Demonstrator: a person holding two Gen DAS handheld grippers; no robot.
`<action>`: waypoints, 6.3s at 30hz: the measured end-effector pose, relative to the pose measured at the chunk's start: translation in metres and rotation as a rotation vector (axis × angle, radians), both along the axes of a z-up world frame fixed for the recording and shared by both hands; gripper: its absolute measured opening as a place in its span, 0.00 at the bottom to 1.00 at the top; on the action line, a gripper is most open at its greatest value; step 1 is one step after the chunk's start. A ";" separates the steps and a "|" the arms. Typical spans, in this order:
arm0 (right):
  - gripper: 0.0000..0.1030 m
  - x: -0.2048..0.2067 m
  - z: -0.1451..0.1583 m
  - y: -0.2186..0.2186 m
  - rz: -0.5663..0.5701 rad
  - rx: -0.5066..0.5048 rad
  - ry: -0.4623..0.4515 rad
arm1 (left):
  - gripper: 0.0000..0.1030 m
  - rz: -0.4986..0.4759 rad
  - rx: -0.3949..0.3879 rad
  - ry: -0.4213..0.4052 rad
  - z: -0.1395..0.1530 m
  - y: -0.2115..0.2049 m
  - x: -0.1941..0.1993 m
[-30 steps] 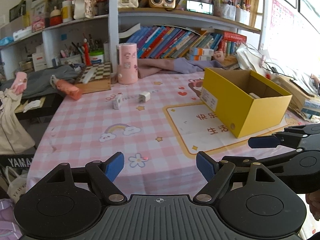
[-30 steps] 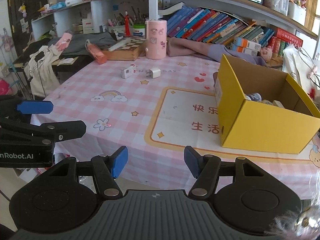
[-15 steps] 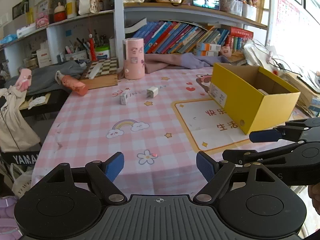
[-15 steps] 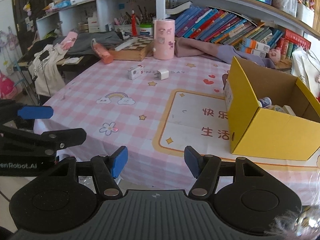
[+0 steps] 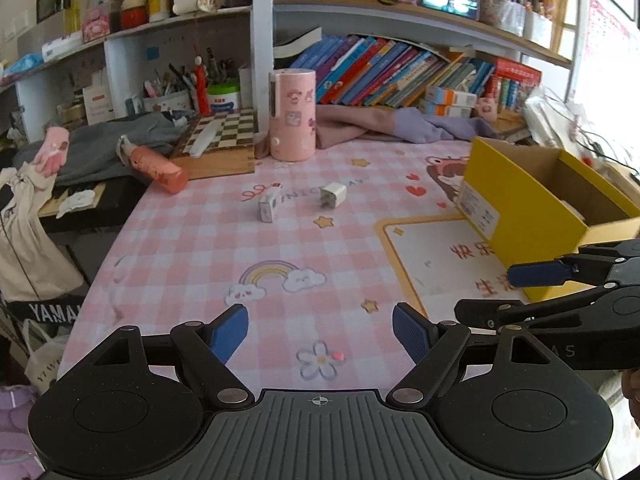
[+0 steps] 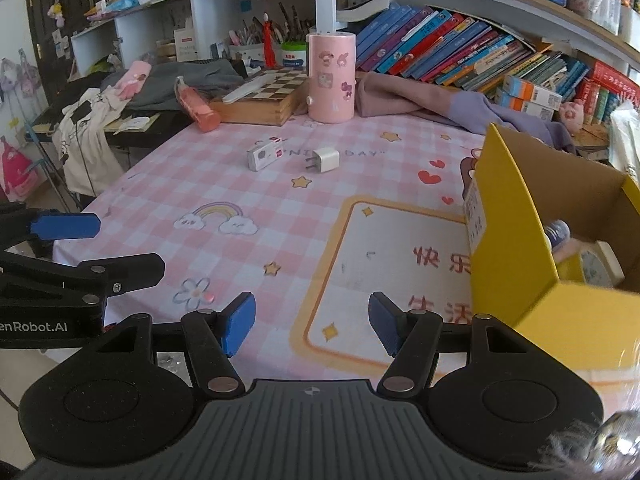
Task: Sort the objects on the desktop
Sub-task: 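Move the open right tool down toward the white charger adapter, then close the right tool on the white charger adapter, then grasp the small white-and-red box with the left tool while the right tool holds the adapter, then carry the adapter and small box with both tools toward the yellow box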
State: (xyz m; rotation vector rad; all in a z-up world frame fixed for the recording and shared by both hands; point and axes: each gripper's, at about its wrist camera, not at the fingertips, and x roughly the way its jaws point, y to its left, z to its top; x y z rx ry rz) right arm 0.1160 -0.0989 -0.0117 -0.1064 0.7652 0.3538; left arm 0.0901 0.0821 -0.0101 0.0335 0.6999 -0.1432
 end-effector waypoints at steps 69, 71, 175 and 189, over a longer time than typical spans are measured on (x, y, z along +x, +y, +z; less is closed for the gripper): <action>0.41 0.243 -0.040 0.010 -0.060 0.128 0.123 | 0.78 0.121 0.114 0.098 -0.046 0.008 0.212; 0.41 0.241 -0.037 0.007 -0.058 0.135 0.124 | 0.78 0.124 0.093 0.101 -0.050 0.010 0.219; 0.41 -0.113 -0.001 -0.048 -0.320 0.083 0.115 | 0.13 -0.250 -0.377 0.172 -0.012 -0.017 -0.057; 0.41 -0.136 0.001 -0.081 -0.438 0.083 0.118 | 0.13 -0.377 -0.355 0.194 -0.011 -0.061 -0.057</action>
